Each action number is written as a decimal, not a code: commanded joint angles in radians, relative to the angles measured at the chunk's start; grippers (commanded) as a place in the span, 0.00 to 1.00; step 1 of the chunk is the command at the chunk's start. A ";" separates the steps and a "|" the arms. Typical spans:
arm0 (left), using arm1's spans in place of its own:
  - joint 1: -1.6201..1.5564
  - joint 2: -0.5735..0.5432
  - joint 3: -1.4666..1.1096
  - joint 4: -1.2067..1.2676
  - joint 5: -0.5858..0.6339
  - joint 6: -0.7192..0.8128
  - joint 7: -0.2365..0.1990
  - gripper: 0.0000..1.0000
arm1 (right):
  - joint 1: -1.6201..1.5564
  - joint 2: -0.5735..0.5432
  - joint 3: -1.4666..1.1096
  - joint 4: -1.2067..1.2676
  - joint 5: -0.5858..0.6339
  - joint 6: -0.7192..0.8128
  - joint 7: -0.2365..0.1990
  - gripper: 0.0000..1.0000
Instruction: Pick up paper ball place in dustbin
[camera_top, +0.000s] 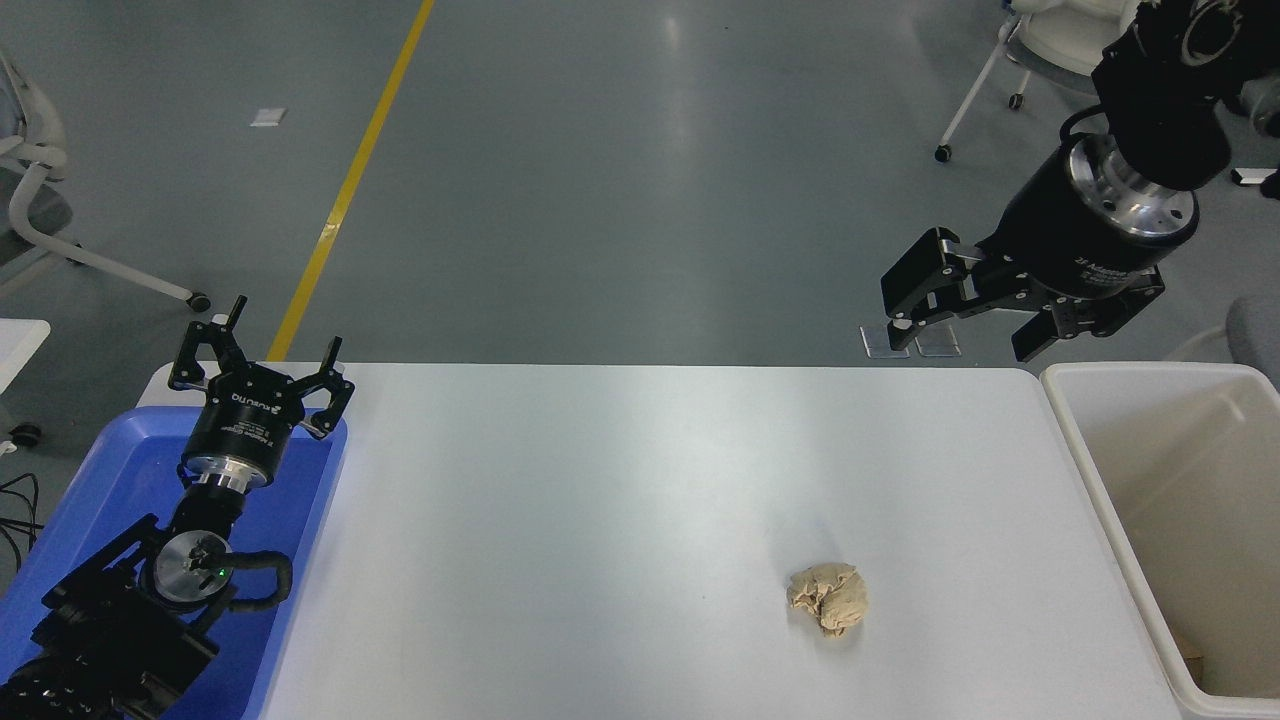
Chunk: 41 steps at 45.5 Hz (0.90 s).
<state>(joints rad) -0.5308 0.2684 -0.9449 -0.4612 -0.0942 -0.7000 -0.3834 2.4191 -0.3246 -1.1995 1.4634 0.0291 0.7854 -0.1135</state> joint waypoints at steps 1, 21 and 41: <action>-0.001 0.000 0.000 -0.001 0.004 -0.001 0.001 1.00 | 0.000 0.001 -0.002 0.000 0.000 0.000 0.000 1.00; -0.002 0.002 0.000 0.001 0.005 0.000 0.001 1.00 | 0.002 -0.001 0.000 0.000 0.000 0.000 0.000 1.00; -0.002 0.000 0.000 0.001 0.005 0.000 0.001 1.00 | 0.002 -0.004 0.000 -0.002 0.000 0.000 0.000 1.00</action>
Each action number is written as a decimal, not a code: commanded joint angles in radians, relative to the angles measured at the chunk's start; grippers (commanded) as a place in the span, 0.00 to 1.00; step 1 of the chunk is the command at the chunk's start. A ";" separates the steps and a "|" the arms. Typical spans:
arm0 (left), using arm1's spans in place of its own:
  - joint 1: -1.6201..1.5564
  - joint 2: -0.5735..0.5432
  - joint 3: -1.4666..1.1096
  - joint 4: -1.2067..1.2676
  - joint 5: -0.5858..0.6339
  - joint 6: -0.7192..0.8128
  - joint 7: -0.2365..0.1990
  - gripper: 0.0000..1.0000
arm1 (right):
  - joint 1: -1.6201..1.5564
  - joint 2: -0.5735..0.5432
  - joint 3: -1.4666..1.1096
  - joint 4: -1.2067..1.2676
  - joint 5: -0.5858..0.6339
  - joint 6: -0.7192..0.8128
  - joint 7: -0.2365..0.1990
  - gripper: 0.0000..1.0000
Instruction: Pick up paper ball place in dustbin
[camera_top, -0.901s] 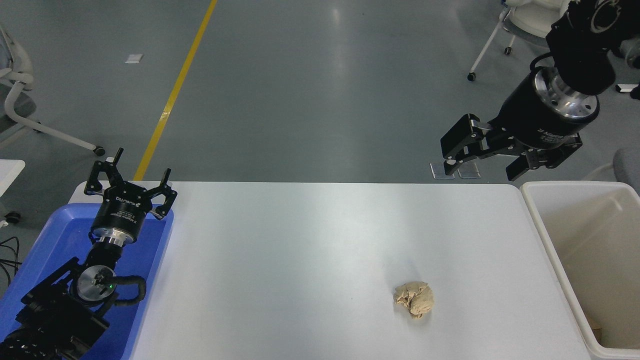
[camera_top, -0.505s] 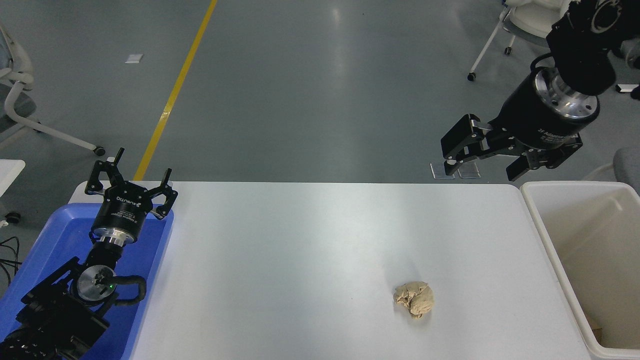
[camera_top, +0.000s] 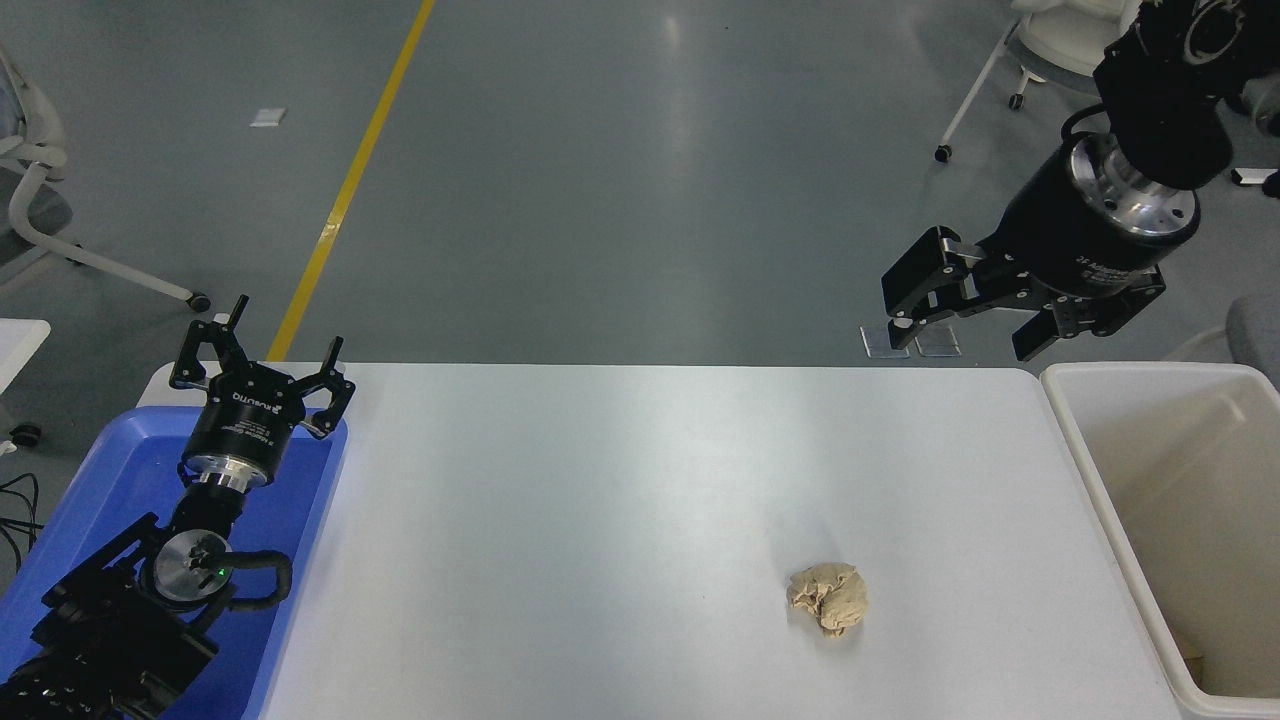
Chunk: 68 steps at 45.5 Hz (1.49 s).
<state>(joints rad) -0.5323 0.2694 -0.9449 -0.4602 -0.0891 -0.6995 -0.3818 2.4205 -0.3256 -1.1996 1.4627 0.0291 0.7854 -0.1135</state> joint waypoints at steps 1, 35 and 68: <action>0.000 -0.001 0.000 0.000 0.000 0.000 0.000 1.00 | 0.000 -0.003 0.000 -0.001 0.000 0.000 0.000 1.00; 0.000 0.001 0.000 0.000 0.000 0.000 0.000 1.00 | 0.009 -0.003 -0.001 -0.002 0.003 0.000 0.000 1.00; 0.000 -0.001 0.000 0.000 0.000 0.000 0.000 1.00 | -0.144 -0.018 -0.043 -0.010 -0.008 -0.213 -0.002 1.00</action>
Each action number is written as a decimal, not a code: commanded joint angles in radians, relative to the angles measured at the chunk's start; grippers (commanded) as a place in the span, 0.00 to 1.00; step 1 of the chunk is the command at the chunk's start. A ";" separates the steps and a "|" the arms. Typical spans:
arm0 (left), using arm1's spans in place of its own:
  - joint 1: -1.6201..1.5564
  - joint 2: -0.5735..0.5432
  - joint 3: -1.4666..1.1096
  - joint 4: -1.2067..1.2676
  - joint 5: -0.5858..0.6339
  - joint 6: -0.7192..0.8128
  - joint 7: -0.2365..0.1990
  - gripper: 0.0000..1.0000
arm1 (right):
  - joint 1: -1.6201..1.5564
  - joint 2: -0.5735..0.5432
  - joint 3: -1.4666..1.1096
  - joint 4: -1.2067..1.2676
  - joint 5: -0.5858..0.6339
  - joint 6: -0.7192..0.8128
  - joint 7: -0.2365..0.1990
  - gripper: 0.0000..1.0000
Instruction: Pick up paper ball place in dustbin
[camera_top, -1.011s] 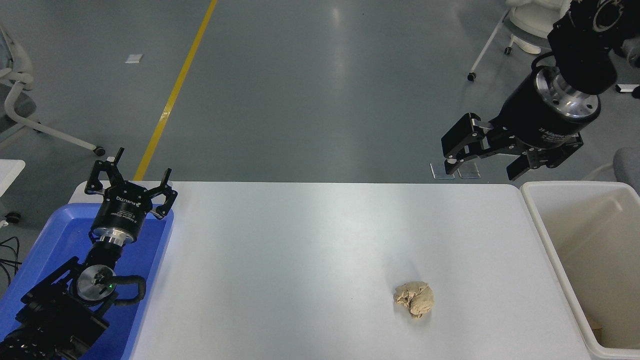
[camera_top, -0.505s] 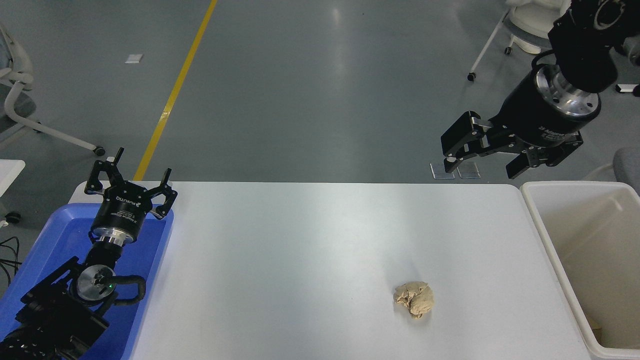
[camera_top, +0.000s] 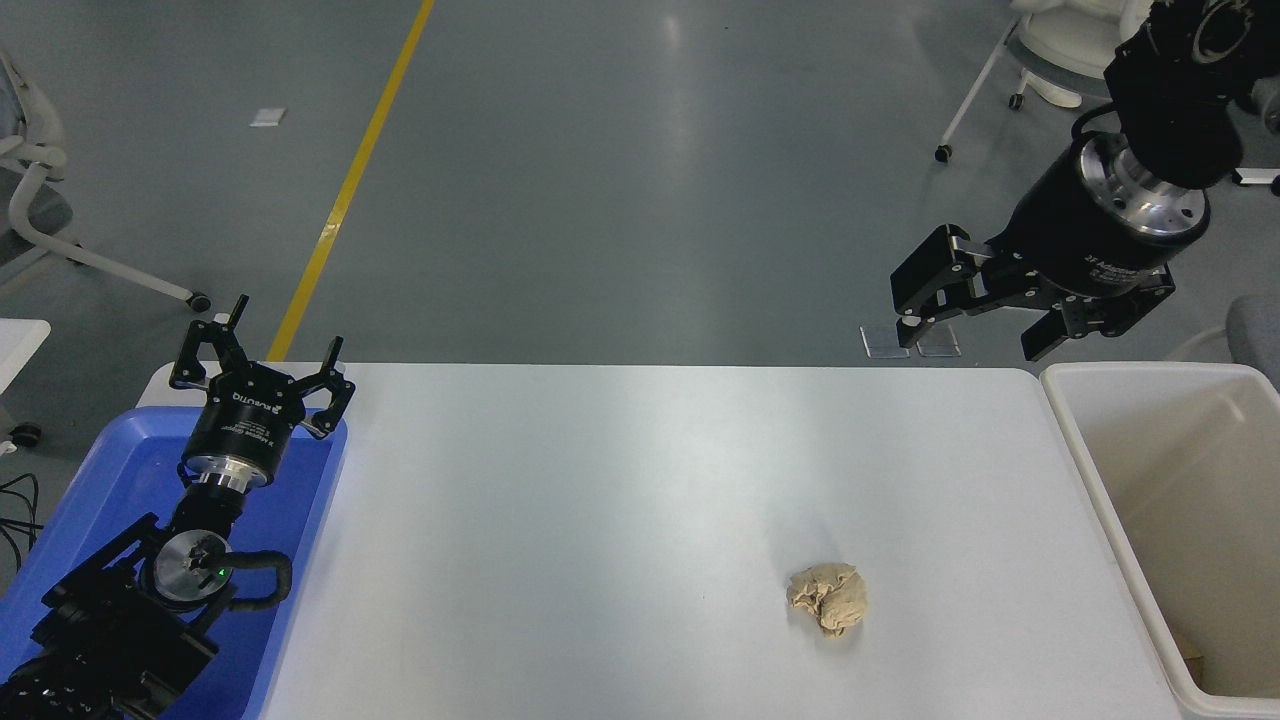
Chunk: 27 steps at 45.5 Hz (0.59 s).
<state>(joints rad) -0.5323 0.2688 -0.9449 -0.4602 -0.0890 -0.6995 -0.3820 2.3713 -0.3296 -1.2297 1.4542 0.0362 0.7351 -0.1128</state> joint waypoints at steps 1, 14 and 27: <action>0.000 0.000 0.000 0.000 0.000 0.000 0.000 1.00 | -0.112 -0.014 -0.013 -0.003 -0.016 -0.187 -0.002 1.00; 0.000 0.001 0.000 0.000 0.000 0.000 0.000 1.00 | -0.297 0.004 0.076 -0.006 -0.030 -0.299 -0.004 1.00; 0.000 0.000 0.000 0.000 0.000 0.000 0.000 1.00 | -0.533 0.156 0.196 -0.078 -0.212 -0.304 -0.007 1.00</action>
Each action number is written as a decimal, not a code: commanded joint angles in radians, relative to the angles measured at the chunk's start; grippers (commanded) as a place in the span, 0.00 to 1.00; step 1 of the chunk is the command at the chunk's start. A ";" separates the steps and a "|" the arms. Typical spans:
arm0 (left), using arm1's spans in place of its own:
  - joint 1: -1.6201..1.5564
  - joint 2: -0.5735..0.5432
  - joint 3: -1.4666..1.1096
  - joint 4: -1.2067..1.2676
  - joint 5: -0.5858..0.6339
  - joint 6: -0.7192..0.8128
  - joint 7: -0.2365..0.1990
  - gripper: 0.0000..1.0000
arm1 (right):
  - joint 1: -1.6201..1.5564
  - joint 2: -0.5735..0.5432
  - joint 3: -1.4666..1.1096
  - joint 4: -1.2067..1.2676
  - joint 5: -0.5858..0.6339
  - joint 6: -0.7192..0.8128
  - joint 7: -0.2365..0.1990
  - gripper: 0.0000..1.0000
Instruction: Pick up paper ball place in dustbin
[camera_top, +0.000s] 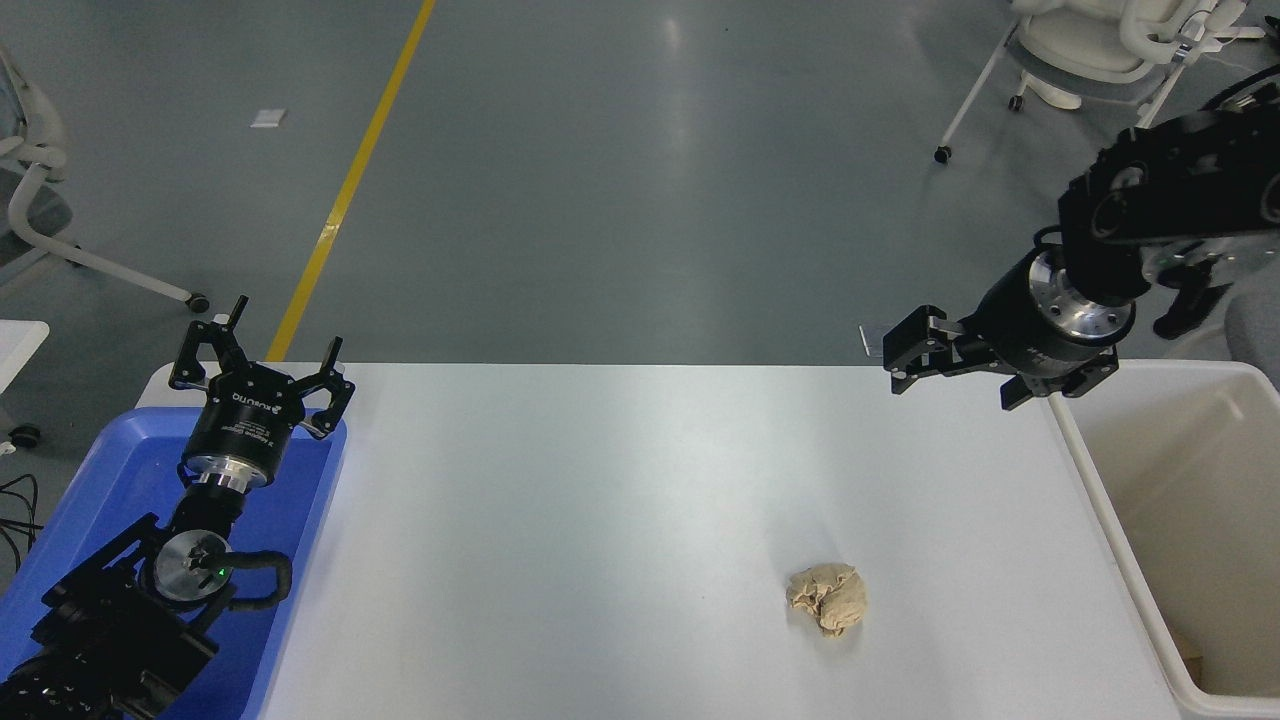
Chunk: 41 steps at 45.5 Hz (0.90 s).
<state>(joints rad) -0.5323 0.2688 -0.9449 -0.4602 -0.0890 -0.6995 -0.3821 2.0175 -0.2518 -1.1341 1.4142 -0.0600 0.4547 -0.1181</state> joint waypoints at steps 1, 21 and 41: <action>0.000 0.000 0.000 0.000 0.000 0.000 0.000 1.00 | -0.189 0.078 0.118 -0.038 -0.129 -0.022 -0.002 1.00; 0.000 0.000 0.000 0.000 0.000 0.000 0.000 1.00 | -0.410 0.167 0.208 -0.193 -0.247 -0.047 -0.003 1.00; 0.000 0.000 0.000 0.000 0.000 0.000 0.000 1.00 | -0.611 0.207 0.203 -0.343 -0.242 -0.209 -0.005 1.00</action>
<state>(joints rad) -0.5326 0.2685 -0.9449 -0.4603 -0.0889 -0.6995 -0.3820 1.5119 -0.0729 -0.9334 1.1539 -0.2990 0.3212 -0.1213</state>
